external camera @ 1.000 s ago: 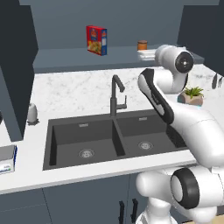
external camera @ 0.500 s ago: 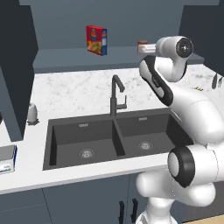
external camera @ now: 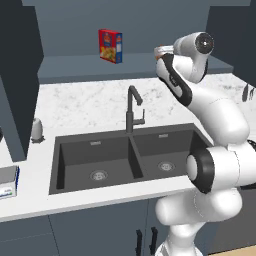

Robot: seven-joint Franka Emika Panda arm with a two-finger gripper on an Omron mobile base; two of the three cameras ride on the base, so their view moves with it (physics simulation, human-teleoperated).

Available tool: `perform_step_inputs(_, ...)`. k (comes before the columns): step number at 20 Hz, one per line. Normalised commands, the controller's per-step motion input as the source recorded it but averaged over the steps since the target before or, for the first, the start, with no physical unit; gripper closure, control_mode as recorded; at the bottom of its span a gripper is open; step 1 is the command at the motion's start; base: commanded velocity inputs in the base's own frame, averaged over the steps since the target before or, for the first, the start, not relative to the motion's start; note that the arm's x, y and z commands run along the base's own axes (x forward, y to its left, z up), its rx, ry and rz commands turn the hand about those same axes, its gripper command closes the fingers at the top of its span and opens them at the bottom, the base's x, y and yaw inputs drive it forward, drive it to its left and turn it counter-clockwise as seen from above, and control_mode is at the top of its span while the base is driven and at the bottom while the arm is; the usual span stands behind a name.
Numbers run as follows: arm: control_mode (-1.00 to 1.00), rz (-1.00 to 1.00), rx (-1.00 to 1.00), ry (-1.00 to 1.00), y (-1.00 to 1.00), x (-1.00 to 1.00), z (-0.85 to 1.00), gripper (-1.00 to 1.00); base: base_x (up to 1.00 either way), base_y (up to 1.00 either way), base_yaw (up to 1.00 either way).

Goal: Pick the jam and place it on the digital scale for weighing, and close the cabinet.

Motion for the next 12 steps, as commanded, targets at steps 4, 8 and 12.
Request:
perform_step_inputs(4, -1.00, 0.04, 0.00, 0.02, -0.05, 0.52, 0.00, -1.00, 0.00, 0.00, 0.00)
perform_step_inputs(8, -1.00, 0.00, 0.00, 0.04, 0.00, 0.50, 0.00, -1.00, 0.00, 0.00, 0.00)
perform_step_inputs(12, -1.00, 0.01, 0.00, 0.01, -0.08, 0.45, 0.00, -1.00, 0.00, 0.00, 0.00)
